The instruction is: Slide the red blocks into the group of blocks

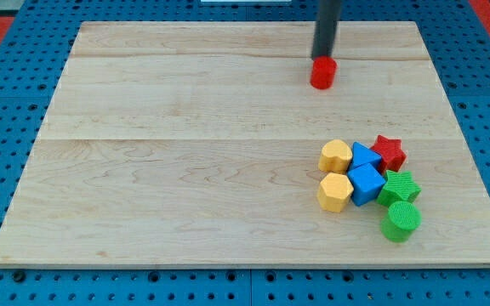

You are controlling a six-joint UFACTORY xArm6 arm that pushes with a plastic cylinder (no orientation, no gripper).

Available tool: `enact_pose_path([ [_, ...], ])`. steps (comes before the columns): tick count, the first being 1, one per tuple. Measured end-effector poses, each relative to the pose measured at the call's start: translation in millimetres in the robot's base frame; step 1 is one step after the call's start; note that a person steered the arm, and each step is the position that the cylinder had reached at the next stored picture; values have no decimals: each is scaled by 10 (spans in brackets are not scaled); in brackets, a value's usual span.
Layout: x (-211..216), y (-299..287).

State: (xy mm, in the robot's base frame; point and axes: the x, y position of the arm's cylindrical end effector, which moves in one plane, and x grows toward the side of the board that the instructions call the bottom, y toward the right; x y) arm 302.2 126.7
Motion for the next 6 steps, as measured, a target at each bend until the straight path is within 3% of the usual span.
enact_pose_path([
  [3,1442,-119],
  [5,913,228],
  [6,1211,524],
])
